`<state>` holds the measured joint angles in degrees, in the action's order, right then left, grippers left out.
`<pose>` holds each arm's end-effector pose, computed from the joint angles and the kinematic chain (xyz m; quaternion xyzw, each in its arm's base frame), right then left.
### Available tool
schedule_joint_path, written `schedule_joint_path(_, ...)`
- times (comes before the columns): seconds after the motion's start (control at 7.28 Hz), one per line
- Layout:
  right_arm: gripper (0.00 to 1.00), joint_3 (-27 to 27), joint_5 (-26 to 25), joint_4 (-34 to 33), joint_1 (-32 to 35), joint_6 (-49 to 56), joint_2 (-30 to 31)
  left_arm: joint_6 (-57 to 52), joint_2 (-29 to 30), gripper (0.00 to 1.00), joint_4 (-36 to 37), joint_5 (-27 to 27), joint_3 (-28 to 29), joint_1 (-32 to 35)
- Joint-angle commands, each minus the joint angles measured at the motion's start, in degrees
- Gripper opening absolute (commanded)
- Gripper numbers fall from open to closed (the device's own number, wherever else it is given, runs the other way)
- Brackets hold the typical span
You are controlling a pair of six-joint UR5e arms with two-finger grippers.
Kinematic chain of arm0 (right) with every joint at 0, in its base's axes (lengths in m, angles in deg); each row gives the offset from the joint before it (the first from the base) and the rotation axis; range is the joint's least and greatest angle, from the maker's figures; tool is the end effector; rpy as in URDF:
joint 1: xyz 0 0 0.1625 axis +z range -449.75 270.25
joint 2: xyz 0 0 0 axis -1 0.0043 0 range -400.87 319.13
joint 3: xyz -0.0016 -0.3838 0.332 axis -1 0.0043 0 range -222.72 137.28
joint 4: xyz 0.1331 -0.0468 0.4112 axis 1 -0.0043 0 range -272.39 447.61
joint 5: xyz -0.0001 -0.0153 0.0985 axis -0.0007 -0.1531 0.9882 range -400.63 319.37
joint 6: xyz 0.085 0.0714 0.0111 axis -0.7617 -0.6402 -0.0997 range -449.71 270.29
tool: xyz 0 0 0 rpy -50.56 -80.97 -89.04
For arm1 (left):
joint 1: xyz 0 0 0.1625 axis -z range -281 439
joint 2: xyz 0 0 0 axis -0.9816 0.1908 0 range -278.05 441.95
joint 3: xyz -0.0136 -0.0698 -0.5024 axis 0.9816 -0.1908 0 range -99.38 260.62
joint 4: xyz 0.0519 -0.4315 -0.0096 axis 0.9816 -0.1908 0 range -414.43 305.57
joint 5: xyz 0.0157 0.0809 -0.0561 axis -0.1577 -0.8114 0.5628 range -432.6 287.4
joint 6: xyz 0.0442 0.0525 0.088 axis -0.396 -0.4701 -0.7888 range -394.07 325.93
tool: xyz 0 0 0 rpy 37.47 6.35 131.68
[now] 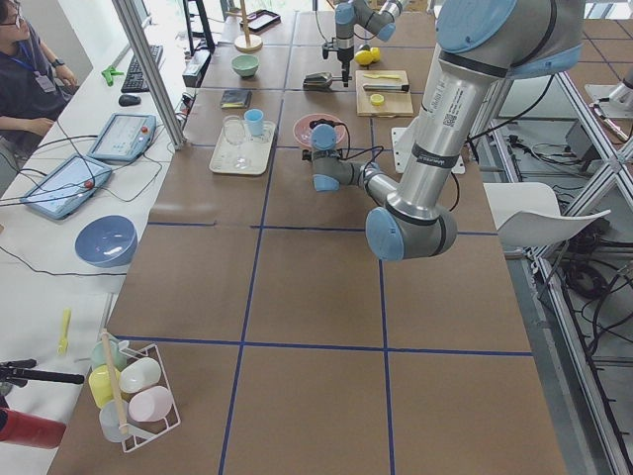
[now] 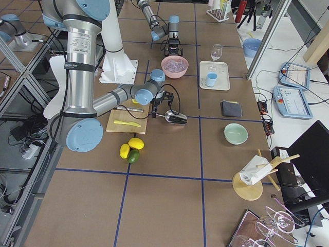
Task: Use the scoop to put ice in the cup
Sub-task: 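Reach the right gripper to the metal scoop and grasp its handle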
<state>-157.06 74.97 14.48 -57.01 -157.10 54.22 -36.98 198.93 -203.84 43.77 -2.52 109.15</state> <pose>-0.3623 -0.3342 0.5540 -0.0461 -0.3656 0.0135 0.9295 0.5937 -0.4416 0.3924 0.4639 0.4510 0.5142 0.5630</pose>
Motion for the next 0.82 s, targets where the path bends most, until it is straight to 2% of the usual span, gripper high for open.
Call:
schedule_joint_path(0.0, 0.0, -0.44, 0.51, -0.08, 0.3, 0.25, 0.45, 0.0, 0.0, 1.0, 0.0, 0.0, 0.0, 0.0)
schedule_joint_path(0.69, 0.0, -6.68, 1.39, -1.48, 4.34, 1.04, 0.02, 0.09, 0.0, 1.0, -0.09, 0.0, 0.0, 0.0)
